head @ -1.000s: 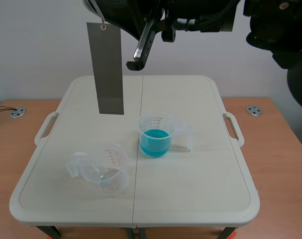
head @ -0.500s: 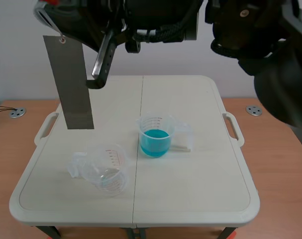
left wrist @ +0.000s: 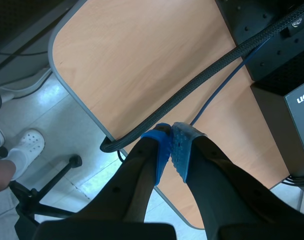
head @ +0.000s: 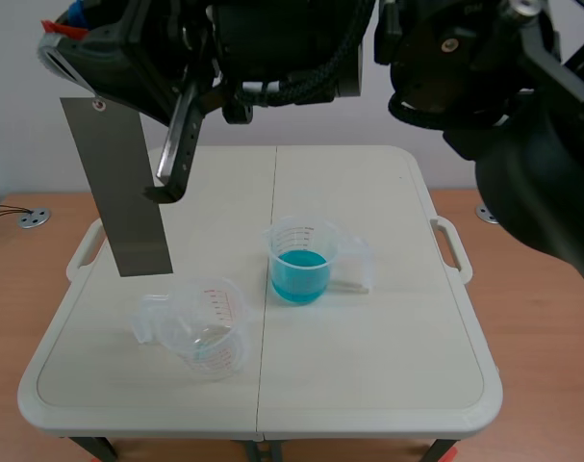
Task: Hold the metal plate by the orange handle, dip it into the blue solution, take it out and point at it, then put the plate back in the beaker on the left.
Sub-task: 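Put the plate into the left beaker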
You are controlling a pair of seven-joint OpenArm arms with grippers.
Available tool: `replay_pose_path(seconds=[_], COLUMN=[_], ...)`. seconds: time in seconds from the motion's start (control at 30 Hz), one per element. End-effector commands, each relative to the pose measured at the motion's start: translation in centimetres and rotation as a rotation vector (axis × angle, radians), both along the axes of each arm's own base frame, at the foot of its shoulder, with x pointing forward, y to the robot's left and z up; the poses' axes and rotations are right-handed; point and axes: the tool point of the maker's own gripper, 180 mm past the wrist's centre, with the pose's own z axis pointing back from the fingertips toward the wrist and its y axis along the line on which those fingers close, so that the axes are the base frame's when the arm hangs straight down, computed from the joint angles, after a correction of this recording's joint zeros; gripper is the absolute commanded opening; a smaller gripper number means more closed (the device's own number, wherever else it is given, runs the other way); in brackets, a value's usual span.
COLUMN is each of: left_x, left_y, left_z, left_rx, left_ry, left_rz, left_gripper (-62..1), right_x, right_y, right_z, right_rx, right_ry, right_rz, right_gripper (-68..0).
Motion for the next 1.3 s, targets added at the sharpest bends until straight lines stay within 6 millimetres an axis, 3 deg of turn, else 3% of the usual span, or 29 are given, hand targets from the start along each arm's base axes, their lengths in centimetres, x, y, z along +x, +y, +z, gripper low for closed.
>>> replay_pose_path(seconds=[0.0, 0.8, 1.27], left_x=[0.0, -0.7, -0.9], left_y=[-0.3, 0.2, 0.4], left_z=[0.2, 0.0, -0.1], left_rx=[-0.014, 0.006, 0.011], left_ry=[-0.003, 0.022, 0.028], left_rz=[0.002, 0.002, 0.002], left_gripper=[-58.0, -58.0, -58.0], right_x=[-0.2, 0.0, 2.3], right_y=[0.0, -0.1, 0.1], right_z=[1.5, -0.5, -3.8], right_rx=[0.025, -0.015, -0.051], right_ry=[-0.037, 0.014, 0.119], right_rz=[0.016, -0.007, -0.054], right_gripper=[-66.2, -66.2, -66.2])
